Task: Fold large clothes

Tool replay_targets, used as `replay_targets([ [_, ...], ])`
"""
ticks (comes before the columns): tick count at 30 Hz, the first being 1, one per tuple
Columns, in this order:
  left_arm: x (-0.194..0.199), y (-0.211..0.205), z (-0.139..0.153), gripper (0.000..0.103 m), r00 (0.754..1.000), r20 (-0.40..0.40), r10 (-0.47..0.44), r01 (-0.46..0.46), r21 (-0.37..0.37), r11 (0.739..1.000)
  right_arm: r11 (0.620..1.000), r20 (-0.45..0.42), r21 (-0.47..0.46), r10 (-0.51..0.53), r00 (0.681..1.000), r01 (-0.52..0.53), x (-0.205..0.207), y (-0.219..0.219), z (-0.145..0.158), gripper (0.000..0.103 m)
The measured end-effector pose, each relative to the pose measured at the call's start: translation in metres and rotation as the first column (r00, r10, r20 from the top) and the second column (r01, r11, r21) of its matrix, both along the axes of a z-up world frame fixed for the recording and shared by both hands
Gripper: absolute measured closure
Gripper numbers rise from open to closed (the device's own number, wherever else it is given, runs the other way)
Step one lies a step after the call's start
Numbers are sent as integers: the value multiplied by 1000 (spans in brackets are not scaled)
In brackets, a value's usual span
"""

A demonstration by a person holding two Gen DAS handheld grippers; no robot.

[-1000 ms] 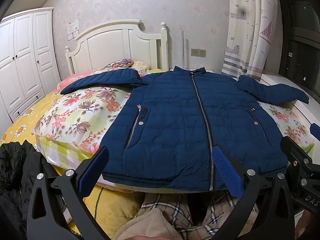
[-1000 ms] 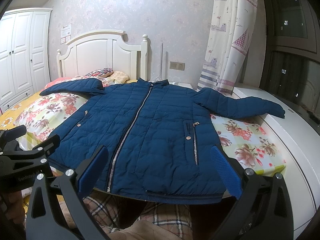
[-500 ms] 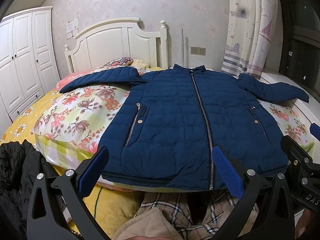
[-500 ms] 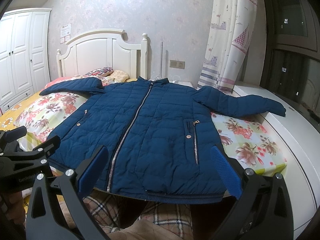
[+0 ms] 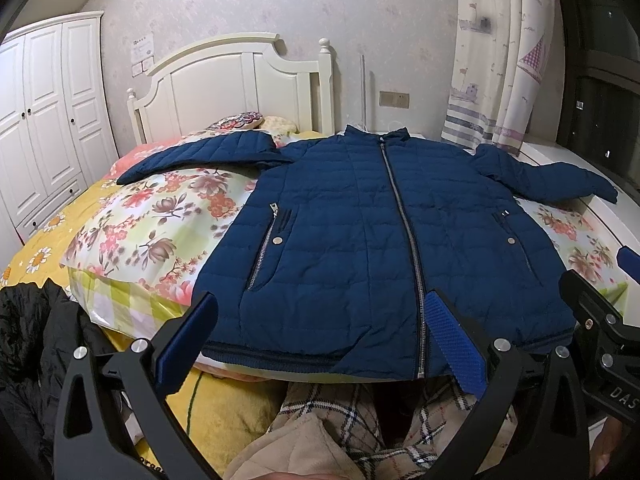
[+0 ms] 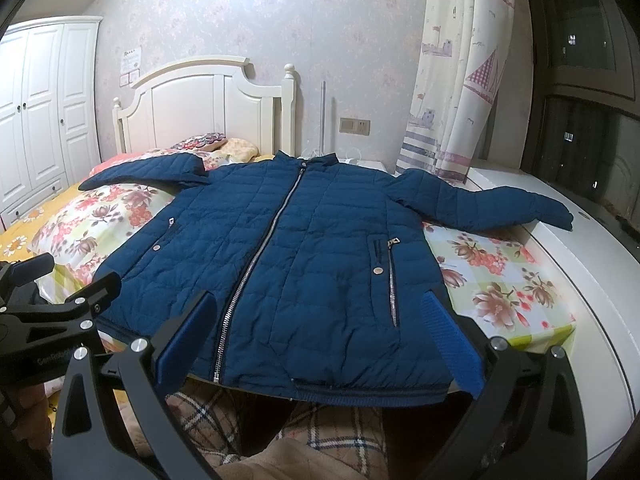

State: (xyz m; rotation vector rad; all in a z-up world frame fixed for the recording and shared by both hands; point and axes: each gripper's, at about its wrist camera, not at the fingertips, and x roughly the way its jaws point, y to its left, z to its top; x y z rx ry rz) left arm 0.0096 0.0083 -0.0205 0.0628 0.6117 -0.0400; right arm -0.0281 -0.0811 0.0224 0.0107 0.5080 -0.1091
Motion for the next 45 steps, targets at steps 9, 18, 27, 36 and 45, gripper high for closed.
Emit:
replay_targets([
  [9,21,-5,-11,4,1000,-30,-10,10,17,1000,999,-69,34,-19,997,21,21,-12,-15,2],
  [18,100,-15,-25,4,995,-103,-9,15,57,998,991,-173,83,-94,981,109,86,-46,-35,2],
  [27,231,-37,-52,4,982,-180,-48,68,103,992,933,-317,163,-257,913,320,157,-144,-73,2],
  [36,363,-51,-85,4,955,-287,-70,106,113,988,772,-334,300,-464,820,560,211,-298,-75,2],
  [45,383,-32,-94,4,936,-314,-161,148,-66,987,636,-364,359,-578,730,683,281,-396,-91,2],
])
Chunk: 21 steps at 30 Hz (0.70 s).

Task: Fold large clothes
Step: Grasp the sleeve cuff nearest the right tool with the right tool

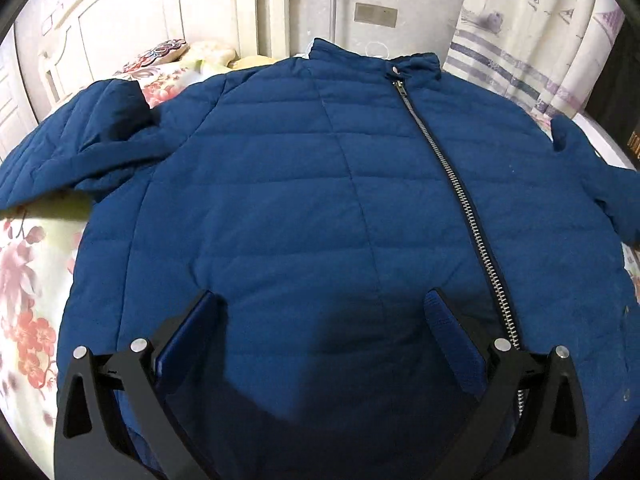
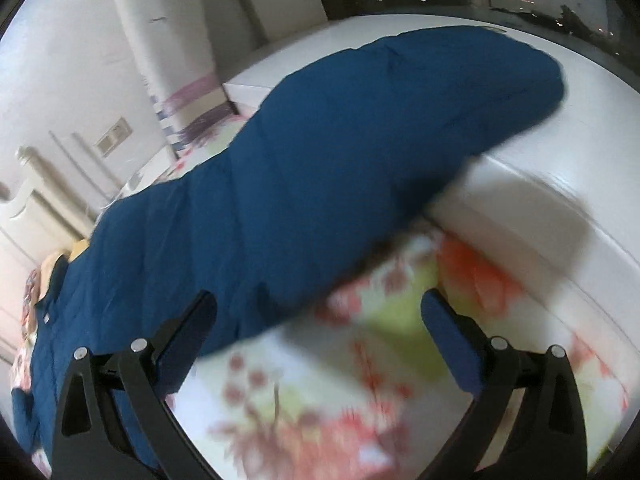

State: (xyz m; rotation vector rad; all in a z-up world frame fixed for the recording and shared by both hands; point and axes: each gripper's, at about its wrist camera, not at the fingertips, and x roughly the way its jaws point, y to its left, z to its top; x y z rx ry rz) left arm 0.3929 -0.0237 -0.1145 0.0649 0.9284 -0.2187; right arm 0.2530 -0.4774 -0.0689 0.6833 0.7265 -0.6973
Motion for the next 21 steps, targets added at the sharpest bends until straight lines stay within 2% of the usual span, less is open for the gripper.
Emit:
replay_targets([
  [3,-1,-4,-1,4,1000,1,-2,2,13,1000,998,-7,13,-59,998,59,13,-20,-10,2],
  [5,-1,-5,-2,4,1000,0,-2,2,21,1000,995,-3,-2,-95,995,95,19,-29,-12,5],
  [6,-2,-5,-2,4,1000,-1,-2,2,20,1000,995,-1,-18,-100,995,100,22,-30,-11,17],
  [7,-1,-5,-2,4,1000,0,-2,2,21,1000,994,2,-40,-101,995,101,24,-29,-8,40],
  [8,-1,-5,-2,4,1000,-1,-3,3,21,1000,993,21,-71,-94,995,96,27,-27,-2,54],
  [9,-1,-5,-1,4,1000,-1,-3,3,19,1000,992,33,-92,-87,996,89,28,-23,3,75],
  [10,-1,-5,-1,4,1000,-1,-2,2,20,1000,989,46,-127,-76,996,82,30,-17,12,85],
  [12,-2,-5,-1,4,1000,-1,-2,2,20,1000,969,82,-244,-17,996,37,35,9,41,88],
  [14,-2,-5,-1,4,1000,-1,-2,2,18,1000,932,116,-360,79,990,-33,42,47,73,89],
  [16,-2,-5,-2,4,1000,-1,-2,2,19,1000,871,128,-470,229,965,-144,54,102,103,90],
  [18,-3,-5,-1,4,1000,0,-2,2,17,1000,764,82,-577,407,910,-289,68,170,122,90],
  [20,-3,-4,-1,4,1000,0,-2,2,6,1000,649,-8,-631,544,839,-426,84,230,122,90],
  [21,-2,-3,-1,4,1000,0,-1,1,-7,1000,578,-75,-634,615,785,-514,94,262,116,90],
])
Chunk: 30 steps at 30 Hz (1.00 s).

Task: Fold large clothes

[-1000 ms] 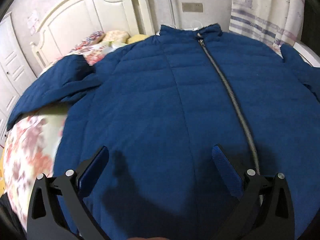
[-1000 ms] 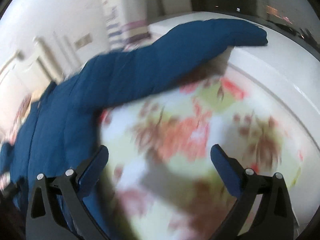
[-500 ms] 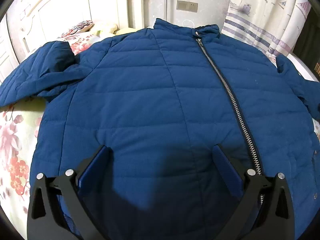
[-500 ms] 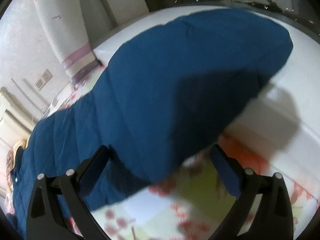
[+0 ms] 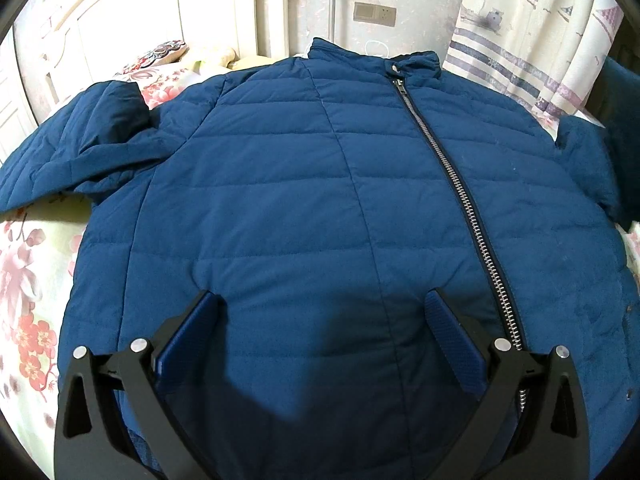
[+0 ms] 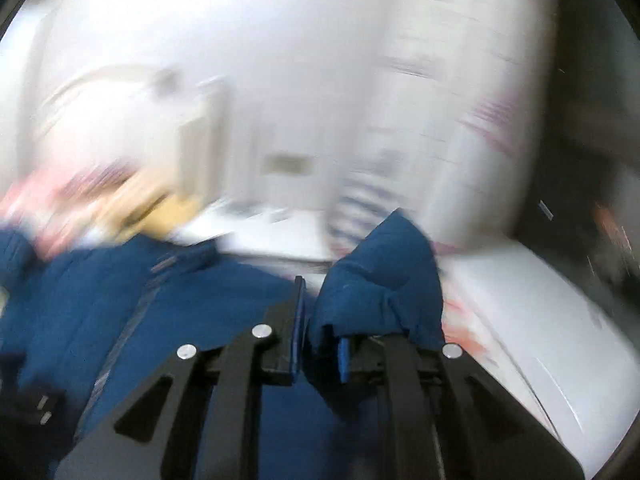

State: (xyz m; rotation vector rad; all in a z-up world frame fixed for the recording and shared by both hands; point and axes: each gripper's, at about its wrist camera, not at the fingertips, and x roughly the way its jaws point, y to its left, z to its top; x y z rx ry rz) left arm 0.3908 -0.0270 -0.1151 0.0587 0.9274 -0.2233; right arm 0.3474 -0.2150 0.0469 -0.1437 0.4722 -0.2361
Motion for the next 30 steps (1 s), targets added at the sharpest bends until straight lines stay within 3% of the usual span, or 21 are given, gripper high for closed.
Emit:
replay_targets([
  [2,-1,7,1,4,1000,2,2,-2,-39,999,989,-127,-54,129,984,-137,22,48,-24,86],
  [4,0,14,2,4,1000,6,3,-3,-91,996,973,-260,-91,182,948,-212,37,79,-55,71],
  [7,0,19,3,4,1000,9,3,-2,-129,992,962,-405,15,256,878,-273,48,83,-95,50],
  [8,0,19,3,4,1000,9,3,-2,-129,992,959,-425,41,270,864,-280,45,80,-103,48],
  [12,2,19,4,4,1000,10,3,-1,-132,991,952,-393,90,303,868,-291,3,79,-96,20],
  [17,1,19,3,4,1000,11,4,-2,-128,992,935,-306,186,346,887,-301,-72,66,-75,19],
  [22,1,12,2,4,1000,8,2,-2,-72,997,923,-239,321,297,925,-213,-119,35,-78,19],
  [26,0,7,1,4,1000,6,2,-2,-21,1000,857,-200,491,285,937,-156,-136,2,-95,19],
  [28,-4,6,4,4,1000,10,10,-10,-21,1000,858,-219,490,291,931,-153,-138,3,-97,19],
  [30,-15,7,11,4,1000,2,-5,6,-116,993,895,-219,406,290,932,-183,-142,18,-92,19],
])
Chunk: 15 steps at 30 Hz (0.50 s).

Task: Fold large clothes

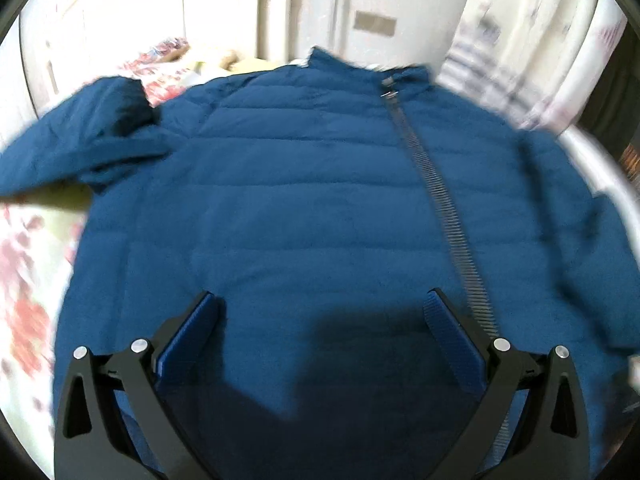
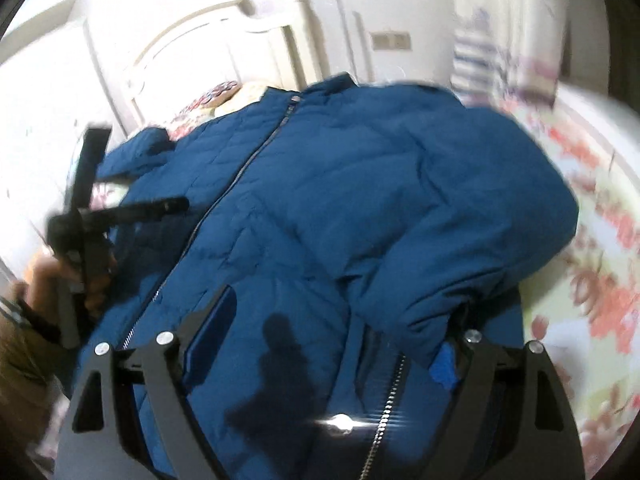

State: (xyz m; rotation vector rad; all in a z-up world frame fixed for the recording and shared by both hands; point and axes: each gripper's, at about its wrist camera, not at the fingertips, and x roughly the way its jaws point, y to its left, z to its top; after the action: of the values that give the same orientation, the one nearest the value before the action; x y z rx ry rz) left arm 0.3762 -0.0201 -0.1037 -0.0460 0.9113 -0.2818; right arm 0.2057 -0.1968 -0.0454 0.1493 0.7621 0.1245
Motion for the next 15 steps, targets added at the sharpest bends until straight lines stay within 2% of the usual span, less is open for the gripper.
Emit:
replay_targets([
  [1,-7,-1,6,4,1000,-13,-22,21,-82,996,996,18,-88,7,1000,-5,-5,11,2,19],
  [2,-12,-6,14,4,998,-27,-59,54,-167,985,974,27,-228,19,999,-12,-7,28,1,19],
  [3,-15,-14,24,4,993,-35,-115,104,-240,965,953,20,-303,29,999,-21,-7,38,-4,19],
  [4,-16,-23,34,4,987,-29,-158,145,-267,953,922,8,-386,37,999,-32,-8,51,-9,19],
  [6,-20,-54,63,4,962,15,-271,267,-239,934,862,9,-505,45,999,-35,-10,68,-14,19],
  [8,-25,-101,97,4,908,64,-414,419,-120,900,813,19,-581,54,998,-33,-15,79,-15,19],
  [9,-28,-133,112,4,860,54,-508,510,-56,858,787,19,-616,61,998,-36,-16,84,-15,19],
  [10,-30,-153,117,4,828,39,-560,561,-27,827,776,18,-630,64,998,-39,-15,87,-16,19],
  [12,-38,-207,126,4,732,-19,-681,681,51,731,756,17,-653,67,998,-40,-14,90,-19,18],
  [13,-42,-229,125,4,693,-54,-719,720,93,687,745,21,-666,68,998,-37,-15,92,-20,17],
  [14,-44,-244,123,4,666,-82,-741,745,127,655,738,24,-674,69,997,-35,-16,93,-21,17],
  [15,-50,-266,118,4,624,-127,-771,778,186,599,728,28,-685,76,997,-36,-18,95,-22,17],
])
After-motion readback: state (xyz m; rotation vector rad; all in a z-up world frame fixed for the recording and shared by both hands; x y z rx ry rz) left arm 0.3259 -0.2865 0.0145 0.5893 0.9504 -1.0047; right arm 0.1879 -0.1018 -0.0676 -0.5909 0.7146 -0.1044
